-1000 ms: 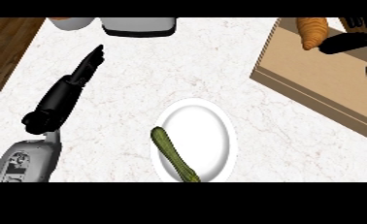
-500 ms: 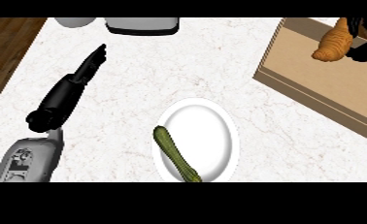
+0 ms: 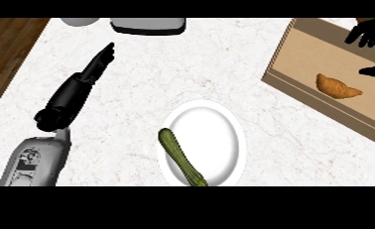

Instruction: Pick the croissant from the plate and place it in the cardboard box

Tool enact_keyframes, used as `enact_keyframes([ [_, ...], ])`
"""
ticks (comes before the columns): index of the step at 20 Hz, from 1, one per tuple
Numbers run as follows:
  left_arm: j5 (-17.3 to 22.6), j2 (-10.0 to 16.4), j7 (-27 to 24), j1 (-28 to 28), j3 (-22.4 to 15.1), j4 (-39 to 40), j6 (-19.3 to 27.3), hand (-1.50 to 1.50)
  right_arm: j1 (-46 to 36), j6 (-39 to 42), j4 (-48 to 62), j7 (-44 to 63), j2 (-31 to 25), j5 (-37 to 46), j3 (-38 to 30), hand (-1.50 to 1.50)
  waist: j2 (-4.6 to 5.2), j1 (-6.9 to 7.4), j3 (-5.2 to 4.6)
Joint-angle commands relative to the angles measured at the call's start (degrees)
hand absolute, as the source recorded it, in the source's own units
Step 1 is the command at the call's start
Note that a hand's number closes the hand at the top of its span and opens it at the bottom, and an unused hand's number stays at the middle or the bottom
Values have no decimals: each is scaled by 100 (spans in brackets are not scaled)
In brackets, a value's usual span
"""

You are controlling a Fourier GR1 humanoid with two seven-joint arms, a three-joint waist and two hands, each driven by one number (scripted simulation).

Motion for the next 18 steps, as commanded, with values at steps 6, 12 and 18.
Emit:
enact_keyframes([
  [6, -1, 31, -102, 147, 68, -7, -1, 0, -460, 420, 742, -1086, 184, -1828, -1793, -150, -58, -104, 19],
  [12, -23, -19, -129, 126, 33, -60, 25, 0, -824, 909, 1735, 76, -187, -3079, -3176, -150, -2, -27, 7],
  [18, -58, 17, 10, -5, 22, -15, -38, 0, -338, 585, 1830, 10, -437, -3421, -3540, -150, 51, 25, 18],
])
